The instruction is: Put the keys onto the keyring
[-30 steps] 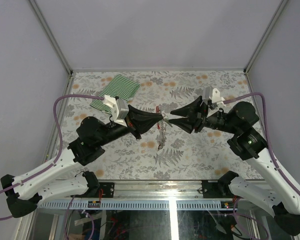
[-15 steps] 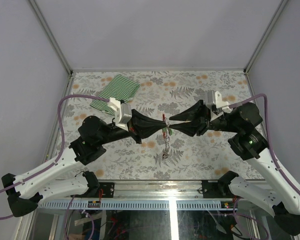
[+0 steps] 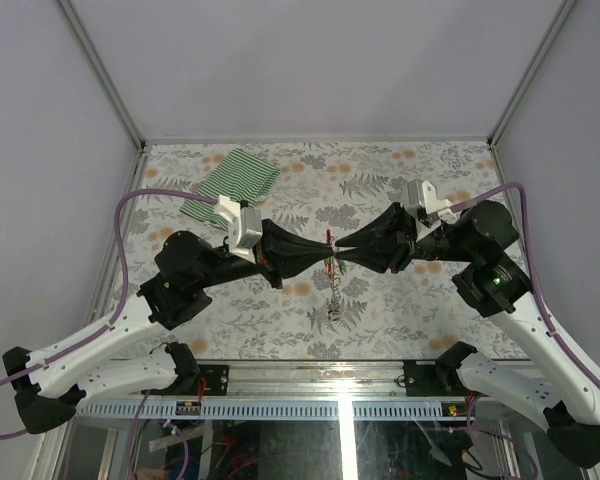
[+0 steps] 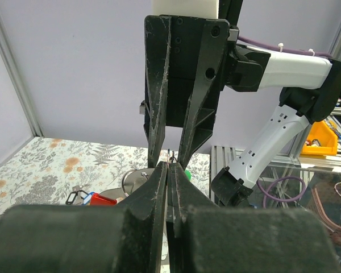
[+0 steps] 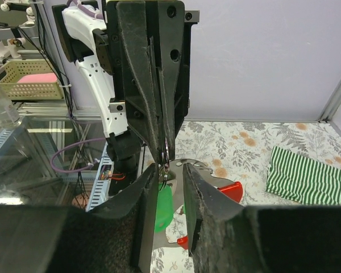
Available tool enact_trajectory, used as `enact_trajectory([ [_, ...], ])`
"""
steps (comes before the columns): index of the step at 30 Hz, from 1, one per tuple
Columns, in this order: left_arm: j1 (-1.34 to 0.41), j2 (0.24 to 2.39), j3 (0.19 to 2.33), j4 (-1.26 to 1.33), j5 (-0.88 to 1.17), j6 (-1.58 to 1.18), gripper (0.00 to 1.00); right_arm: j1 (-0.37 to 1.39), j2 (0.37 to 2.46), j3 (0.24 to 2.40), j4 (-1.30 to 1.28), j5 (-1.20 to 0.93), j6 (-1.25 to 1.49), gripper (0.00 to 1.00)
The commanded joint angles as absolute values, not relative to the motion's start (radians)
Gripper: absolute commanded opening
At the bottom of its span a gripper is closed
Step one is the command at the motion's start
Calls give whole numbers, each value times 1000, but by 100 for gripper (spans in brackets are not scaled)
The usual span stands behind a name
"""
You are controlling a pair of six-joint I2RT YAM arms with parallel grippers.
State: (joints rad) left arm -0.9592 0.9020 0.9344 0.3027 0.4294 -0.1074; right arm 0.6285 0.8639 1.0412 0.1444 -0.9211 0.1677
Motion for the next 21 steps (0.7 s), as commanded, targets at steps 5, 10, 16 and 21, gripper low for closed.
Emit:
enact_trajectory([
  [5,-954,902,974,405,440,-98,0,635,878,1062,221,-960,203,25],
  [10,-953,903,974,405,442,-98,0,635,881,1062,222,-965,208,8],
  [16,-953,900,977,398,448,-98,1,635,861,1090,137,-928,146,0],
  [21,-953,907,1019,298,508,-75,25,636,855,1189,-91,-885,5,0],
])
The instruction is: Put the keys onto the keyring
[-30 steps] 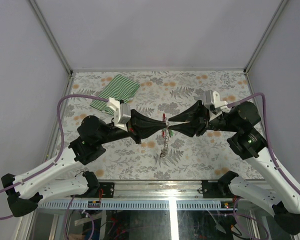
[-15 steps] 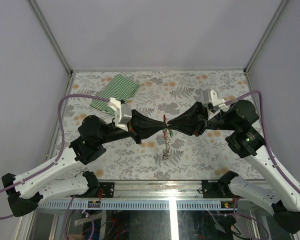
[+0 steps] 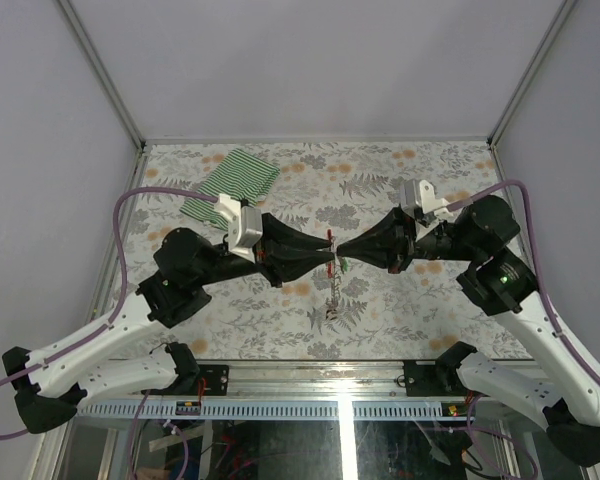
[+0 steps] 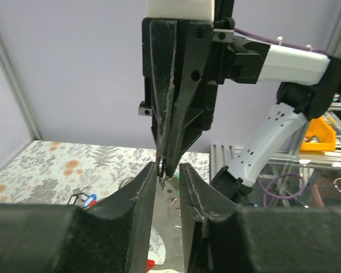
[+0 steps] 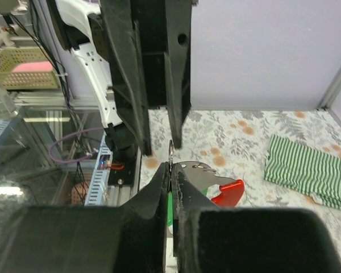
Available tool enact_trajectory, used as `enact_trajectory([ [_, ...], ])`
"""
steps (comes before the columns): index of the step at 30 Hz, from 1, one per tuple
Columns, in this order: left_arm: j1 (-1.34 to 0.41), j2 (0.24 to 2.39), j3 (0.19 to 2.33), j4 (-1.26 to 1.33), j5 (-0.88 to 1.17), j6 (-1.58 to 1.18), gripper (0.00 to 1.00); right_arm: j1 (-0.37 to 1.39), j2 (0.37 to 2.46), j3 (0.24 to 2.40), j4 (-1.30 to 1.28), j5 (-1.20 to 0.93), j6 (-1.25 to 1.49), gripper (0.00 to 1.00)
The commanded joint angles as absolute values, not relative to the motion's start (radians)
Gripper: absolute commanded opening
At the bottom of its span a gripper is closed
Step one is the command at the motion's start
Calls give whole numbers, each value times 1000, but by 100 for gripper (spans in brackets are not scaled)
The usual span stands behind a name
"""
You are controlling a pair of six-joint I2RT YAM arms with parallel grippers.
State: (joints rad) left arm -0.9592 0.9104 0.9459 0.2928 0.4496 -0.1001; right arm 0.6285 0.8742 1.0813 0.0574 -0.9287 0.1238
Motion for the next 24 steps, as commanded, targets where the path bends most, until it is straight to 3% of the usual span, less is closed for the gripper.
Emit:
enact_trajectory([
  [1,-953,910,1032,265,518,-66,28,635,862,1217,-153,-875,-29,0],
  [4,-953,914,1059,180,531,-47,33,636,897,1315,-357,-854,-120,0],
  [13,-953,951,1142,-94,449,3,37,638,1007,1509,-723,-767,-247,0],
  [24,-953,943,1119,-133,467,37,38,736,1125,1646,-978,-616,-295,0],
])
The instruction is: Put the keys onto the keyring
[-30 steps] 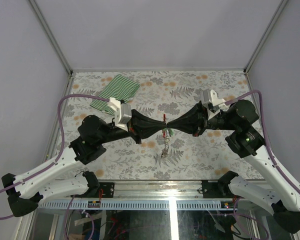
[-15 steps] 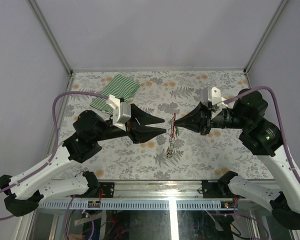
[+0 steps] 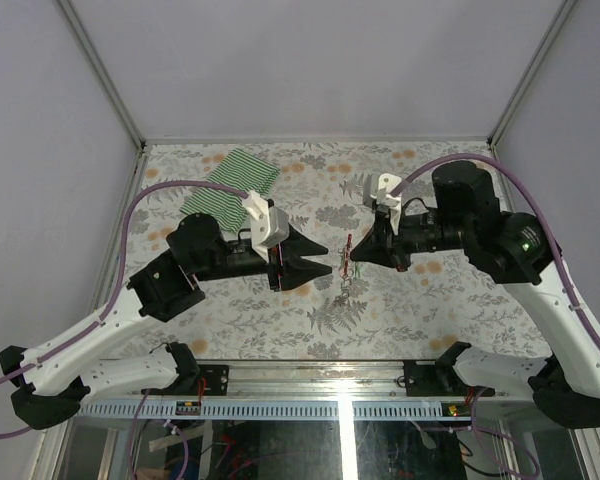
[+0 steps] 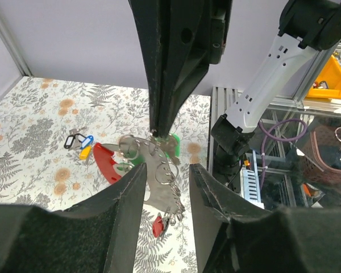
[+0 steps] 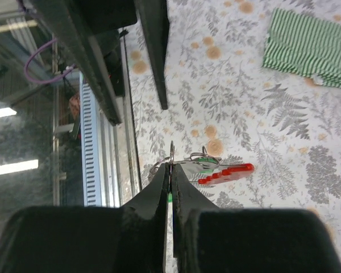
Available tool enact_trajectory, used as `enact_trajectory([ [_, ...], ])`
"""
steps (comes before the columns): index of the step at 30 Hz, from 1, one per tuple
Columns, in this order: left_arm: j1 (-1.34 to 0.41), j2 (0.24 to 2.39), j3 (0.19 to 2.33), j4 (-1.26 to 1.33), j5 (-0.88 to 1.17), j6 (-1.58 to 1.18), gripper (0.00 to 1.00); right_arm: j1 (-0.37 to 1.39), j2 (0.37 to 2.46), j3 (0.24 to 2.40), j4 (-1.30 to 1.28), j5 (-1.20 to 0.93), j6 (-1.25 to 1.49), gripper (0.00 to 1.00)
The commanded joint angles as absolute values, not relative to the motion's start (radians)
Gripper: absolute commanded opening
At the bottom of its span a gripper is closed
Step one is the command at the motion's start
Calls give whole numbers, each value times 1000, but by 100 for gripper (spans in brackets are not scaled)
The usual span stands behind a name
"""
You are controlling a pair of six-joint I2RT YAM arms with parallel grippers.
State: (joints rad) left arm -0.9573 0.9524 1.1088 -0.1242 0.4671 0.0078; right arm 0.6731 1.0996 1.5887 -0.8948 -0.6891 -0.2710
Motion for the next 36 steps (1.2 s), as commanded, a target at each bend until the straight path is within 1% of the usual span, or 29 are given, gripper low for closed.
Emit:
enact_trajectory([
  [1,-954,946,1117,-133,471,39,38,756,1134,1669,-992,-596,-298,0],
  [6,-954,969,1120,-141,527,52,37,838,1159,1694,-1009,-542,-304,0],
  [10,-953,986,1128,-159,609,81,35,881,1181,1715,-1025,-520,-312,0],
  [16,-954,1003,1143,-193,635,105,34,910,1194,1730,-1034,-516,-323,0],
  [28,-953,1028,1167,-213,664,121,23,925,1201,1723,-1020,-509,-327,0],
  [33,-953,1034,1172,-222,667,128,12,928,1201,1720,-1014,-511,-328,0],
  [35,-954,1035,1174,-224,666,131,2,929,1200,1717,-1009,-512,-327,0],
  [36,-953,1034,1176,-225,665,131,0,929,1198,1715,-1007,-512,-326,0],
])
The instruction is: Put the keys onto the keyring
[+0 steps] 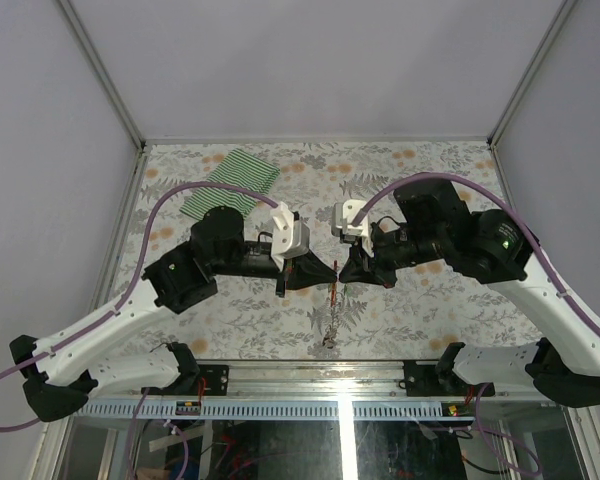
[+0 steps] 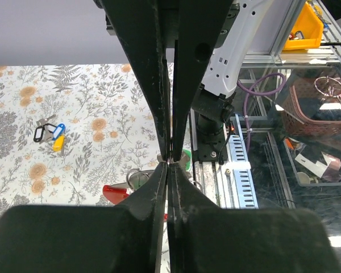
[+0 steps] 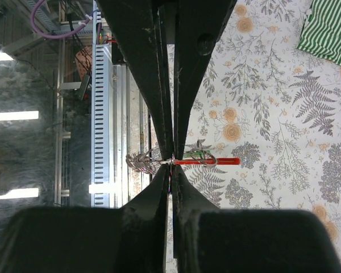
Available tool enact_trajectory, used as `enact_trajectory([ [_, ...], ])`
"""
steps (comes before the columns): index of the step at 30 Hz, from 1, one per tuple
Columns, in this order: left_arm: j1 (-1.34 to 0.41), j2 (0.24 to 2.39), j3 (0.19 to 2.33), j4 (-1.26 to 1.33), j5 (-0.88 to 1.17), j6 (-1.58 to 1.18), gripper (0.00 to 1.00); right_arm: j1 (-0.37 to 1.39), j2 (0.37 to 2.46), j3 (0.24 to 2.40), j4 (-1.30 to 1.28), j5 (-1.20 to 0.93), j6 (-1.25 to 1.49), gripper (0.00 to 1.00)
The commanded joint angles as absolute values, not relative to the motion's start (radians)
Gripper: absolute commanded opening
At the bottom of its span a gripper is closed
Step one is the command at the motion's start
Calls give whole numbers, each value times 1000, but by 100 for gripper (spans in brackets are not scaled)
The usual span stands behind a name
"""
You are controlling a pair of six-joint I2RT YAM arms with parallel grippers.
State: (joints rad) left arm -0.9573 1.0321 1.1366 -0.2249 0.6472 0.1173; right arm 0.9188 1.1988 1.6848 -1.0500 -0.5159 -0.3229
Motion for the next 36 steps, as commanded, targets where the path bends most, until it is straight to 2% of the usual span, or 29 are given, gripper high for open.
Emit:
enact_trajectory([
  [1,-953,1034,1176,-226,663,131,0,929,1195,1714,-1002,-513,-324,0],
  [3,-954,1030,1173,-226,643,130,0,929,1183,1710,-981,-524,-316,0],
  [8,-953,993,1120,-123,530,61,0,929,1088,1661,-733,-535,-202,29],
  [13,-954,912,991,90,379,-36,0,928,989,1521,-530,-357,-102,40],
  [18,-953,841,869,284,249,-108,0,929,920,1370,-342,-173,94,42],
  [23,-953,830,847,321,163,-117,0,929,909,1300,-246,-28,356,44],
  [29,-953,854,891,220,53,-93,0,929,963,1311,-295,-7,468,50],
  [36,-953,863,910,192,16,-76,0,929,1020,1323,-313,0,491,48],
])
